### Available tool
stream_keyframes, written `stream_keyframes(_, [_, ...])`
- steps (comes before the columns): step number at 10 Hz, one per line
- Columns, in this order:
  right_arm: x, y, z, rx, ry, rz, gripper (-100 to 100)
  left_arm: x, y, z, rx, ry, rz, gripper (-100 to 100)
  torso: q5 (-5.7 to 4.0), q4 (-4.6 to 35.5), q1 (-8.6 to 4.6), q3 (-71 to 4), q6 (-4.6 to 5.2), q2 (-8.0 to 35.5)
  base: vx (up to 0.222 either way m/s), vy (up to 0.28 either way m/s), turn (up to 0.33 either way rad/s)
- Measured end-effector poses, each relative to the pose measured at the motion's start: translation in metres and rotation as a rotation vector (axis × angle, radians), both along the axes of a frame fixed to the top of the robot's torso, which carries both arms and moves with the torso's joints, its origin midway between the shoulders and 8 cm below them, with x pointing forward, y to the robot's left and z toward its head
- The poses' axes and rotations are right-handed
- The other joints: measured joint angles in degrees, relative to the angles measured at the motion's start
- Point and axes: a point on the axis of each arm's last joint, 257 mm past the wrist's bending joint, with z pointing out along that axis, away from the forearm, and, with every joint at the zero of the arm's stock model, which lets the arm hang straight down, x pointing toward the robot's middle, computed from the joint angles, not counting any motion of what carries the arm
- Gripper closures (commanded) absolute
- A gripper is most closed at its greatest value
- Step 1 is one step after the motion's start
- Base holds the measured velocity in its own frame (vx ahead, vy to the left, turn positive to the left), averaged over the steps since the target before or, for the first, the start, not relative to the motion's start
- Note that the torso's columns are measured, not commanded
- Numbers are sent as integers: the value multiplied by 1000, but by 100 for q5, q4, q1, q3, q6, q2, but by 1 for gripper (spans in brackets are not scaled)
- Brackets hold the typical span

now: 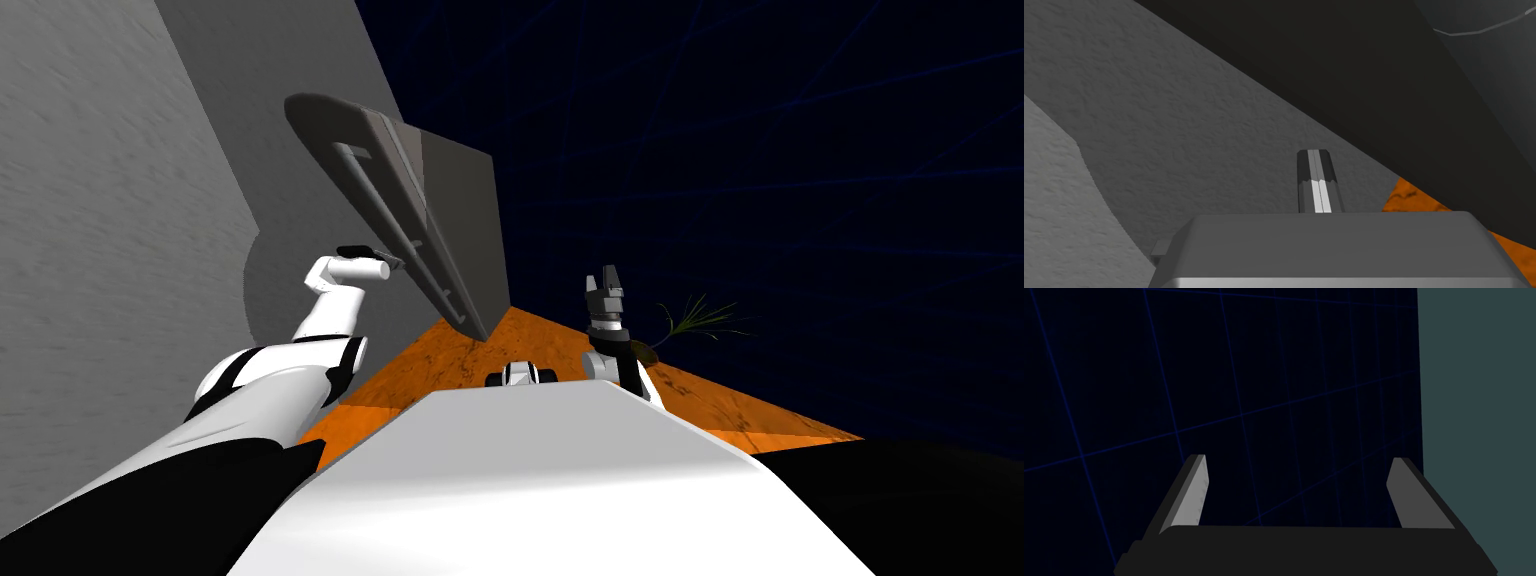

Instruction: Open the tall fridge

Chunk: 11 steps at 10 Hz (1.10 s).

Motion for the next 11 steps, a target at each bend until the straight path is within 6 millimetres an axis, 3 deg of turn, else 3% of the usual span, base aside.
stream_keyframes(11, [0,0,0,0,0,0,0,24,-80,-8,-11,30,-249,100,-3,6,8,9,-12,13,0,89,108])
